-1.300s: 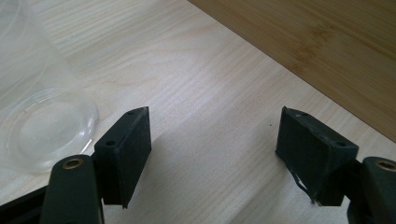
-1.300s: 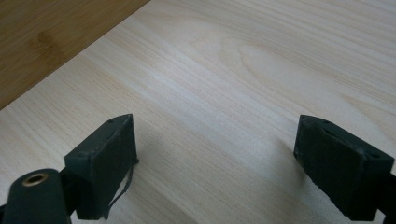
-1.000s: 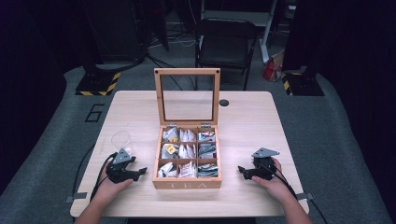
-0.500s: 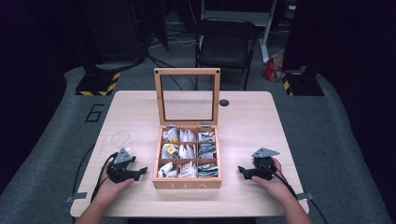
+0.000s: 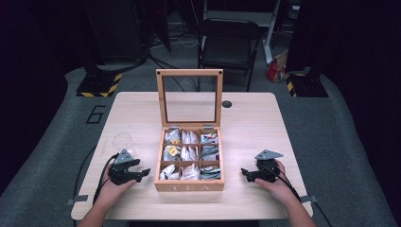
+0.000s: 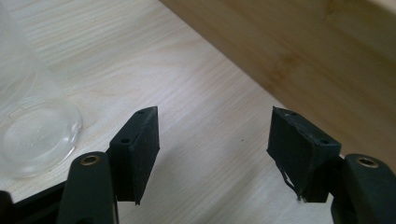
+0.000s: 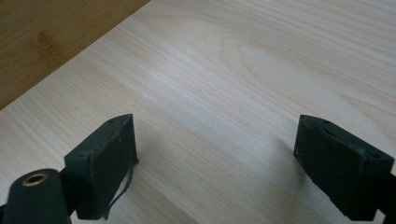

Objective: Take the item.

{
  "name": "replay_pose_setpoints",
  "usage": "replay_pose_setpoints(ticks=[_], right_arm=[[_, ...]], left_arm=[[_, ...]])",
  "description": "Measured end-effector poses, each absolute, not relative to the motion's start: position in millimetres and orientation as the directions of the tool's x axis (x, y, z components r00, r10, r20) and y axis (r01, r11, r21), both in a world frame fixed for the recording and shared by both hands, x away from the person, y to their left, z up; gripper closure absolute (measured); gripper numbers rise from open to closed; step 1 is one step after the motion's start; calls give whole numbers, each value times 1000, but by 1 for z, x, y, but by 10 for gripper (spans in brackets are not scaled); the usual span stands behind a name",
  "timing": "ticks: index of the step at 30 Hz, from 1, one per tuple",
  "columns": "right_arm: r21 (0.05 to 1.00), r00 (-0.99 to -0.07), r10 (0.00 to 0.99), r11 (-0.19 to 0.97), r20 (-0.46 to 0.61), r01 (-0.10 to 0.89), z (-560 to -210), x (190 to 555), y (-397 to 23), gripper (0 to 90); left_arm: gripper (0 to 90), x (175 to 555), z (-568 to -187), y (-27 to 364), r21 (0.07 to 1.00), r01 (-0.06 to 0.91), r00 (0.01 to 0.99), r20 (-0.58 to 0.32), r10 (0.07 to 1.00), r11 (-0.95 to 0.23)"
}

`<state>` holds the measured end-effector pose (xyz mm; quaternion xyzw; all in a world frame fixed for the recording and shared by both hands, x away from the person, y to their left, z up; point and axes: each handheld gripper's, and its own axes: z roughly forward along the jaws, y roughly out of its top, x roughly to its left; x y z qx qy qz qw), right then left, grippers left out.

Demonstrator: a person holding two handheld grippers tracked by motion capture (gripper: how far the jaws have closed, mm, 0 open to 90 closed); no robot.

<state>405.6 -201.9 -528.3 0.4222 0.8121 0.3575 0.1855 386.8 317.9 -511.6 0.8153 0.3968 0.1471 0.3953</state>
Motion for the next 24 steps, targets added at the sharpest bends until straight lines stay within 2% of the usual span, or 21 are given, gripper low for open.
replay_pose_setpoints(ticks=[24], right_arm=[[737,-574,819,389,0,553,-528,406,-202,124]], left_arm=[[413,392,-460,305,803,479,650,-53,758,-354]])
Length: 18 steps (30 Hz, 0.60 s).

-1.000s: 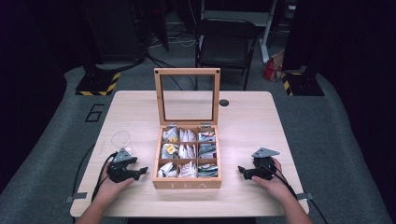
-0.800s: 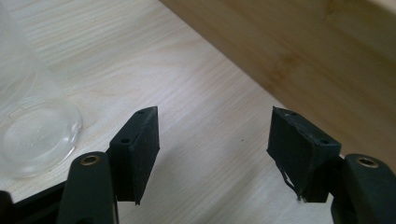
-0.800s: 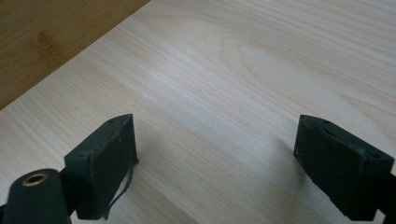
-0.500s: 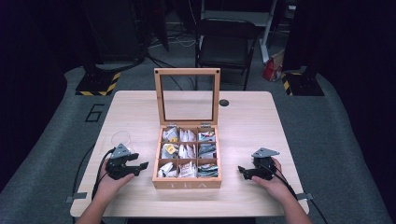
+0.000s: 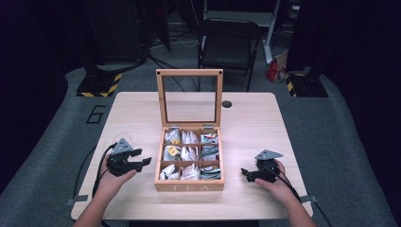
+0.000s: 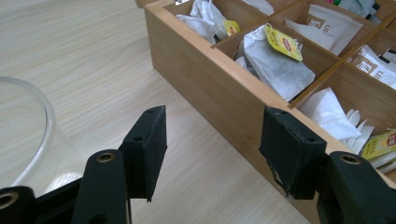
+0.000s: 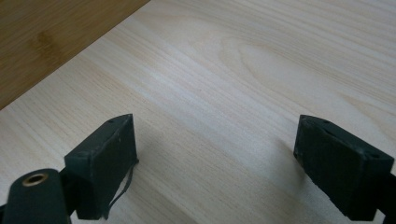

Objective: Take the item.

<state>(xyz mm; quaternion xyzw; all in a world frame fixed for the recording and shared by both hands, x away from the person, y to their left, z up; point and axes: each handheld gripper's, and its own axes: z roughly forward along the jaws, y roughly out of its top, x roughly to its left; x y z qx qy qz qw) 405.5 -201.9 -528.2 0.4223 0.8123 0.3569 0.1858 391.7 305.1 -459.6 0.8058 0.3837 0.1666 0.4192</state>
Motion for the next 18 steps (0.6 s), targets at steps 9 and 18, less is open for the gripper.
replay_pose_setpoints(ticks=[9,18], right_arm=[[737,-574,819,388,0,553,-528,406,-202,124],[737,-574,819,389,-1,553,-528,406,-202,124]], left_arm=[[432,396,-450,301,805,465,664,-41,747,-369],[448,401,-443,295,808,459,673,-43,739,-370]])
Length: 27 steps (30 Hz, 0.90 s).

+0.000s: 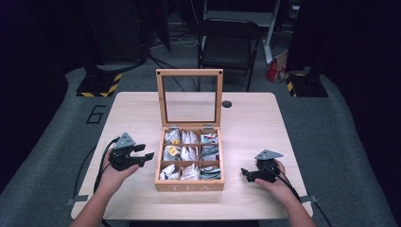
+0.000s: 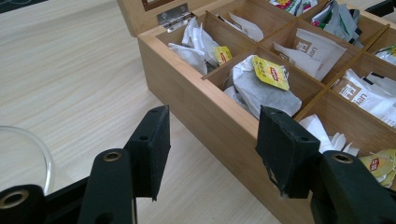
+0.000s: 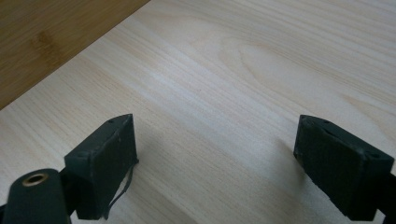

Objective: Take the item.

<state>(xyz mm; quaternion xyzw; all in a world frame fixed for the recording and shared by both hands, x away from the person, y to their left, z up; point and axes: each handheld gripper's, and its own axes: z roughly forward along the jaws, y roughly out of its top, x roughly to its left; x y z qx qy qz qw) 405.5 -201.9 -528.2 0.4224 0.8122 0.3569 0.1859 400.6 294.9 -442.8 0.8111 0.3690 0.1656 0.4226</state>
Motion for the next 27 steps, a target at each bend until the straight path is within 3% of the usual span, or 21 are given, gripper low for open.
replay_pose_setpoints(ticks=[27], right_arm=[[736,-576,818,390,-1,553,-528,406,-202,124]], left_arm=[[484,420,-435,261,797,450,714,-49,699,-404]])
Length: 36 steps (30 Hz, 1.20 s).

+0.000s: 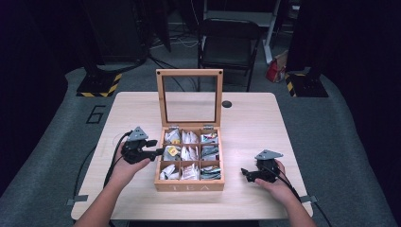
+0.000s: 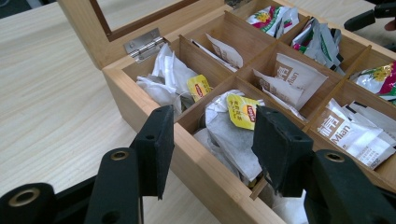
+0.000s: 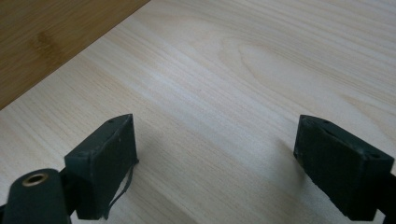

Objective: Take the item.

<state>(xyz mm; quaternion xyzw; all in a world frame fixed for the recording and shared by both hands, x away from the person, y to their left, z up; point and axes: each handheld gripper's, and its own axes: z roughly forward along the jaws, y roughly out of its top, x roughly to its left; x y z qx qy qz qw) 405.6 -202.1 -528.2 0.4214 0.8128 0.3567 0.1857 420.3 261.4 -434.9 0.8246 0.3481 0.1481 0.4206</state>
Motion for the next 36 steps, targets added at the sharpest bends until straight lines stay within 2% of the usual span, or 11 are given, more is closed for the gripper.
replay_pose_setpoints(ticks=[36], right_arm=[[738,-574,819,388,0,553,-528,406,-202,124]], left_arm=[[477,438,-453,235,774,494,716,-104,691,-395]])
